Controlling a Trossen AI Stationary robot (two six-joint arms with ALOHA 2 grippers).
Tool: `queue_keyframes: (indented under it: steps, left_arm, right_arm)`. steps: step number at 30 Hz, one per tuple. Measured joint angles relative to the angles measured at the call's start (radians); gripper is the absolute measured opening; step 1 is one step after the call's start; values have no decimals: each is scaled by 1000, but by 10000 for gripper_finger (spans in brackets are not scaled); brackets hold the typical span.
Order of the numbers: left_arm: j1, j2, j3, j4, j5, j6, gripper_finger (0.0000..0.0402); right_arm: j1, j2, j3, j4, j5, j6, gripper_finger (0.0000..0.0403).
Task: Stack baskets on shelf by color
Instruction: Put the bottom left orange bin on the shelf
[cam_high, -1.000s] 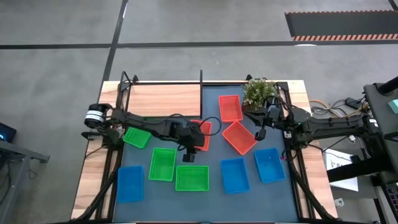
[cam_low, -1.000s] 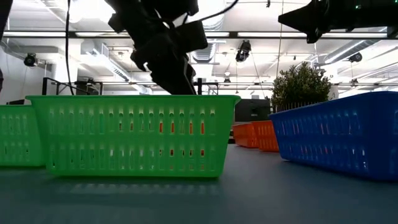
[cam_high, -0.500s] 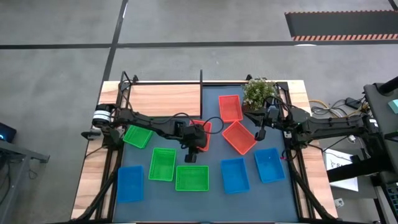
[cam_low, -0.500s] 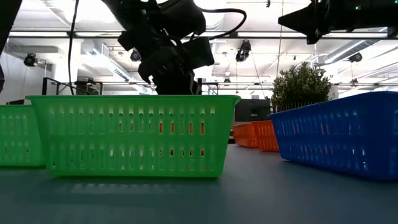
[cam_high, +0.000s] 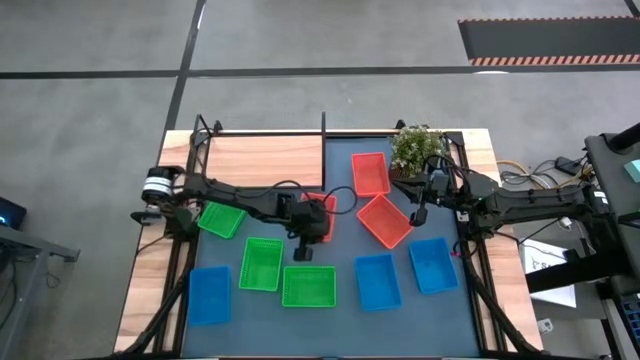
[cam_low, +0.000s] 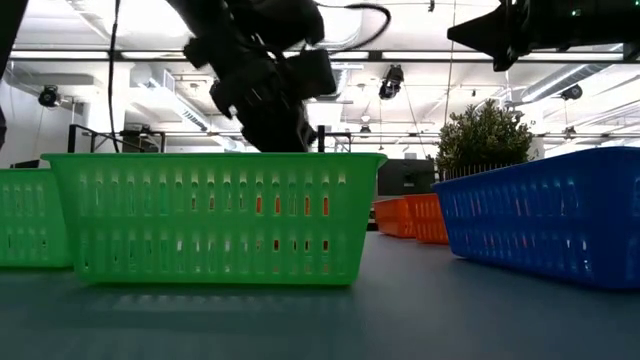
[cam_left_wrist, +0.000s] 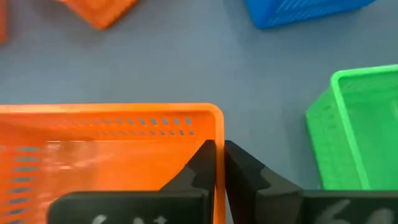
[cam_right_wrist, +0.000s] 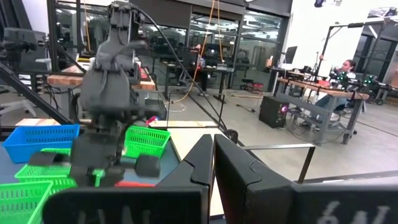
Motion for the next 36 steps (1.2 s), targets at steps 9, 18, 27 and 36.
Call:
queue_keyframes:
  steps: [9, 18, 27, 36]
  left_arm:
    - [-60, -220, 0, -261, -204, 3, 1]
    - [-54, -443, -50, -491, -412, 71, 0]
    - [170, -648, -256, -487, -415, 238, 0]
    - [518, -767, -371, -463, -257, 418, 0]
  right_arm:
    - [0, 1, 0, -4, 1, 6, 9]
    - [0, 1, 0, -11, 1, 7, 9]
    - [0, 3, 0, -17, 1, 6, 9]
    - [0, 3, 0, -17, 0, 0, 9]
